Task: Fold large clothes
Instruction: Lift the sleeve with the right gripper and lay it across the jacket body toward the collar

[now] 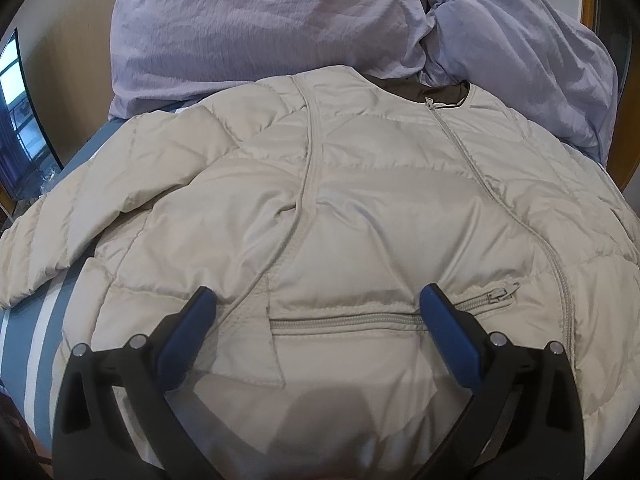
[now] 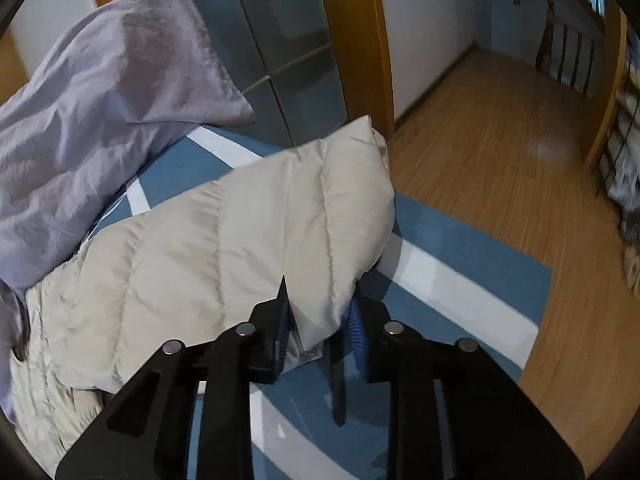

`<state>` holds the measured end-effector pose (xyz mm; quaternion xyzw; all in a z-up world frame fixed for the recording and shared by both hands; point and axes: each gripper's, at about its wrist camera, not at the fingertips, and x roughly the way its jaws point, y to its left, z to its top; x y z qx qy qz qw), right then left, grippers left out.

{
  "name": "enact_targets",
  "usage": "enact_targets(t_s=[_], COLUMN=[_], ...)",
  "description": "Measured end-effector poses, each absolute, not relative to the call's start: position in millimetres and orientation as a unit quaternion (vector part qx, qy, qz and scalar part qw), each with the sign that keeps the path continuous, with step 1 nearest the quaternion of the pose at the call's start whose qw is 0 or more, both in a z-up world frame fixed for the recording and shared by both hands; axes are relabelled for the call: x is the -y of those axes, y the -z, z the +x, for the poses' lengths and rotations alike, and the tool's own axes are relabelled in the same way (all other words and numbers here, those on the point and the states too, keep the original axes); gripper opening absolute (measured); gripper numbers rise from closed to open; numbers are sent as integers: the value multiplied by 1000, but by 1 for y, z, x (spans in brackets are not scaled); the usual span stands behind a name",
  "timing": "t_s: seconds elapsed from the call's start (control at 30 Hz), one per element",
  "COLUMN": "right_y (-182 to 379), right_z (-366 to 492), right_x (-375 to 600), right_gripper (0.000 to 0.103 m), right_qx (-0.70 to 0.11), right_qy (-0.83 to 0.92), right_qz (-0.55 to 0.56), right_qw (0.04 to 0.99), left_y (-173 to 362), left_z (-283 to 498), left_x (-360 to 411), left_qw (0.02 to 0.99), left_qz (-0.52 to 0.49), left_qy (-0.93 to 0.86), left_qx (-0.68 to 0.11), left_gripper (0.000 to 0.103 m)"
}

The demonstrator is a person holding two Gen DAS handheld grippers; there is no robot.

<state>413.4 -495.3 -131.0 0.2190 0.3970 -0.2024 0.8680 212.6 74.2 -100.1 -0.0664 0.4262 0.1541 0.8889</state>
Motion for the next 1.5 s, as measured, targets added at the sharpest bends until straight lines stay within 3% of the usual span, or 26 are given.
enact_targets(t_s=[0.3, 0.6, 1.0, 1.5], right_y=[71, 43, 69, 94], right_z=[433, 460, 458, 453], right_x=[428, 282, 115, 46], right_gripper=[22, 19, 19, 19], right_qx=[-346, -334, -385, -438], right_qy=[123, -33, -207, -272], right_qz=[159, 73, 23, 31], right_qw=[916, 939, 899, 856], left_y=[101, 102, 102, 102], left_z=[212, 211, 211, 211], left_x=[-76, -78, -80, -80], left_qw=[890, 890, 891, 892], left_qz=[-75, -84, -94, -97], left_qy=[-150, -146, -141, -139], left_qx=[-424, -423, -421, -420], left_gripper=[101, 101, 101, 101])
